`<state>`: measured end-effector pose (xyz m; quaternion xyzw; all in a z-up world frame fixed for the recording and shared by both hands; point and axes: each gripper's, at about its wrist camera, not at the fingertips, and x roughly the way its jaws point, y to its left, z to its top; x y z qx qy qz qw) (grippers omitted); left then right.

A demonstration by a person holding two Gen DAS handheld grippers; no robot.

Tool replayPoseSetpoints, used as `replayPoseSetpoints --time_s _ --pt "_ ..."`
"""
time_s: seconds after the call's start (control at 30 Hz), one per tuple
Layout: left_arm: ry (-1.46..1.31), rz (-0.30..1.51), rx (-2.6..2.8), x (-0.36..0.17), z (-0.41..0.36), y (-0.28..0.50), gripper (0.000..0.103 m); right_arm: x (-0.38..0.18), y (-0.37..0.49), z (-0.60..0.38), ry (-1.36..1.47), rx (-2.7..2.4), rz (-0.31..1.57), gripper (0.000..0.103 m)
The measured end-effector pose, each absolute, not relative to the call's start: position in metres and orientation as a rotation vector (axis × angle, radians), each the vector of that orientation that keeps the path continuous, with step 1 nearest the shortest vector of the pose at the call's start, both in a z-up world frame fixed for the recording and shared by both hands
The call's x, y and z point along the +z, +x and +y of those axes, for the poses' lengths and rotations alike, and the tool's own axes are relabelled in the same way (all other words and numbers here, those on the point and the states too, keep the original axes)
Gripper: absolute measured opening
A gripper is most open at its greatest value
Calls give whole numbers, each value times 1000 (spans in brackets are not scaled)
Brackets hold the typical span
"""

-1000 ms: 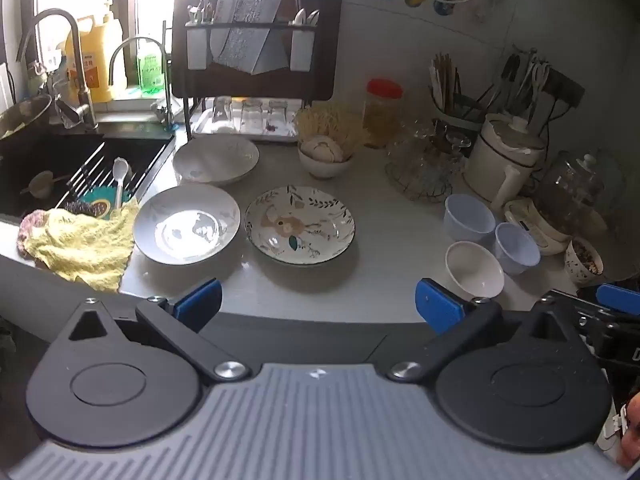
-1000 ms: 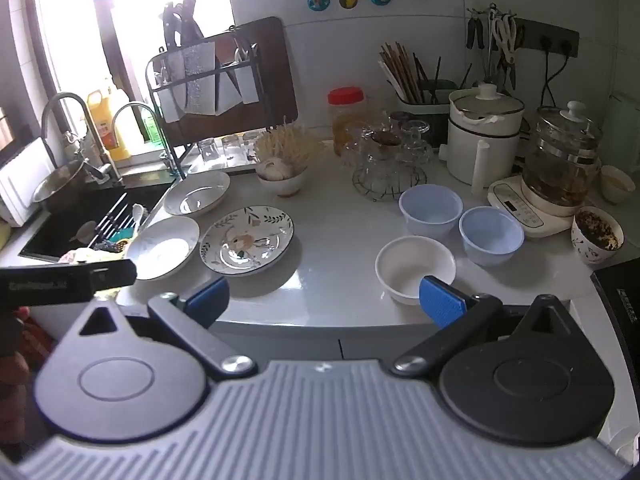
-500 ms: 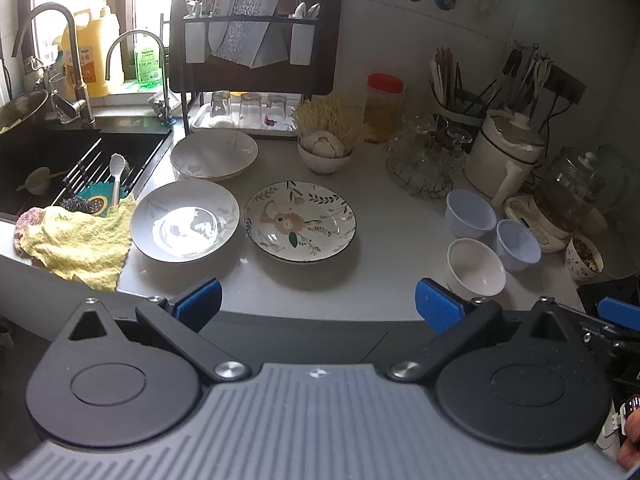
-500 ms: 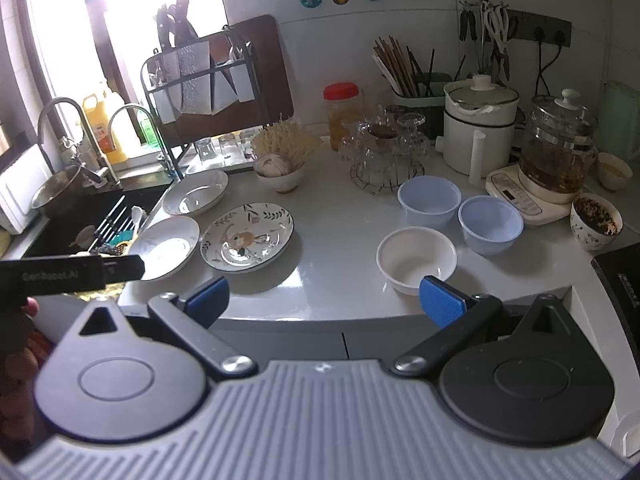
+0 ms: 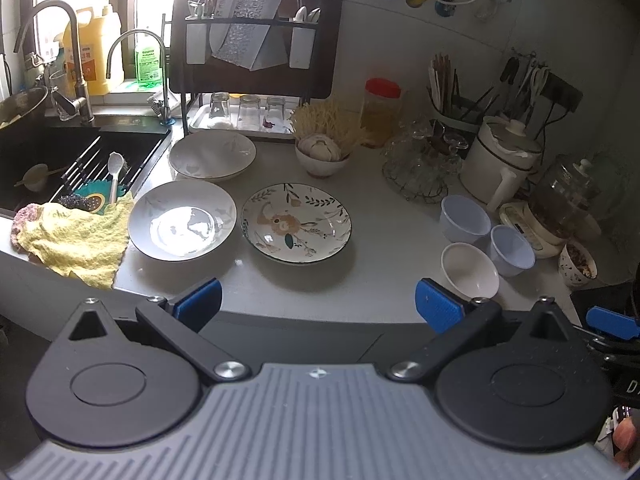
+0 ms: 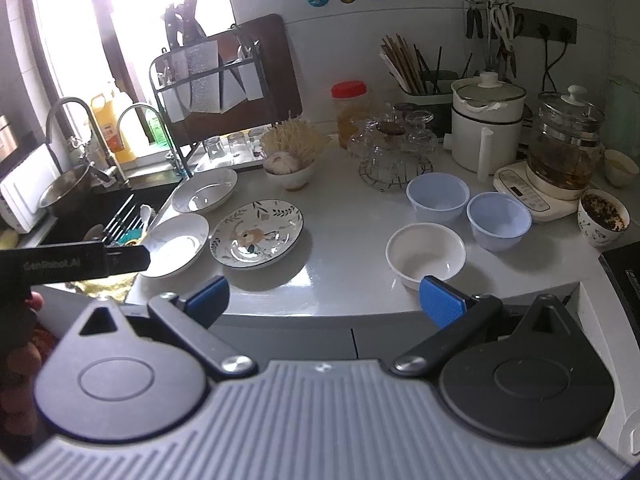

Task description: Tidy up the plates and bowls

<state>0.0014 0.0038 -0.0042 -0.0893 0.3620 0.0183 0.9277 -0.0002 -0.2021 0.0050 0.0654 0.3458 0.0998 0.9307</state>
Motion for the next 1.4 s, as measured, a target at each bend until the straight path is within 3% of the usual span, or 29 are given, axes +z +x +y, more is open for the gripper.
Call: replayPoseSetpoints --time_s 1.4 --pt "-160 769 18 3 3 -3 103 1 3 -200 153 216 721 103"
